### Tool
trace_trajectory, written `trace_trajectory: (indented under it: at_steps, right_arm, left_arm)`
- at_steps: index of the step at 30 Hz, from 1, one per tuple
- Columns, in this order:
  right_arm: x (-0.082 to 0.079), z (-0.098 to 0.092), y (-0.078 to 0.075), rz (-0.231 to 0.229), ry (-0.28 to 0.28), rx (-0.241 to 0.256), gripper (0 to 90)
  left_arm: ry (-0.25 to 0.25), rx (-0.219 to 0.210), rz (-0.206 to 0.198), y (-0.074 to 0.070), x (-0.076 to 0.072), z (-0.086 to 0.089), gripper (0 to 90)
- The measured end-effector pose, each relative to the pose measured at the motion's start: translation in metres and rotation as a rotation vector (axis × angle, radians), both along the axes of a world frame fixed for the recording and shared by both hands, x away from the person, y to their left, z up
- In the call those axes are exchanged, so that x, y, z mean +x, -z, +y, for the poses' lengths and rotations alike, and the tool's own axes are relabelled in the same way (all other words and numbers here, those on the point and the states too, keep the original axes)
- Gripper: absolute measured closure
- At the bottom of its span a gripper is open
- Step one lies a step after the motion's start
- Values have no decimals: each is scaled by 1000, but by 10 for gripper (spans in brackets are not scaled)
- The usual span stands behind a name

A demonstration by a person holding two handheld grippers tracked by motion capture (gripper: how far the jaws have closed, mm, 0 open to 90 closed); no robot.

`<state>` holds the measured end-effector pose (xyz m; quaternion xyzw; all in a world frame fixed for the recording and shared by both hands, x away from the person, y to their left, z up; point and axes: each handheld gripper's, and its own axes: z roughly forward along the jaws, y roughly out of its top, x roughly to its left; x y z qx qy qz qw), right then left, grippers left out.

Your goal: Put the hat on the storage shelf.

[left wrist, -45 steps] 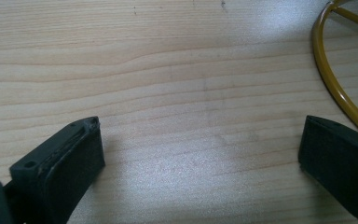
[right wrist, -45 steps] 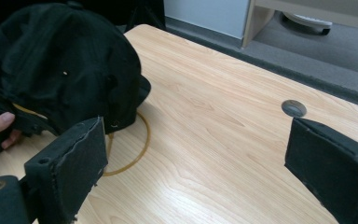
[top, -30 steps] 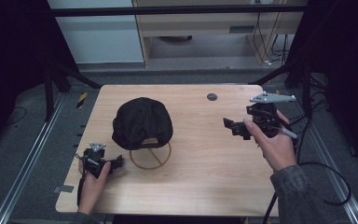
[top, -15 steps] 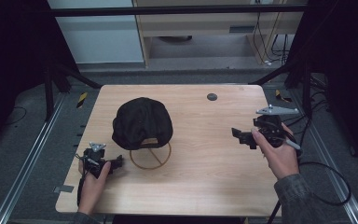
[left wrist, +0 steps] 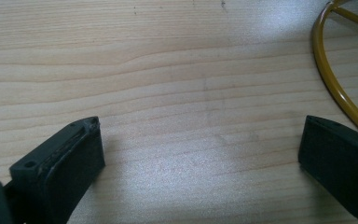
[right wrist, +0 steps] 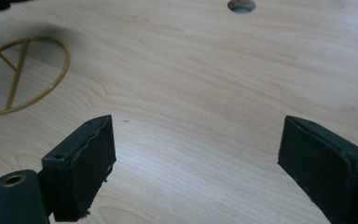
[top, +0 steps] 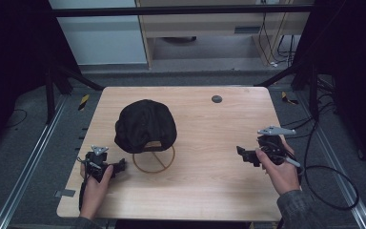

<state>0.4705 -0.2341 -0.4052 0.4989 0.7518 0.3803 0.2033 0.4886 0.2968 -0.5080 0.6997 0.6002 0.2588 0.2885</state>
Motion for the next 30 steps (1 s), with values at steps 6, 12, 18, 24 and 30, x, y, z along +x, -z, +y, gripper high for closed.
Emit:
trace_trajectory:
  at_steps: [6, 12, 18, 24, 30]
  right_arm:
    - [-2, 6, 20, 20, -9, -15, 111]
    - [-5, 13, 41, 31, -26, -25, 111]
    - [-7, 18, 53, 43, -32, -24, 111]
    - [-7, 24, 63, 45, -36, -22, 111]
    - [-4, 35, 75, 44, -5, 4, 115]
  left_arm:
    - [0, 1, 0, 0, 0, 0, 0]
    - [0, 0, 0, 0, 0, 0, 0]
    - [0, 0, 0, 0, 0, 0, 0]
    - [0, 0, 0, 0, 0, 0, 0]
    - [0, 0, 0, 0, 0, 0, 0]
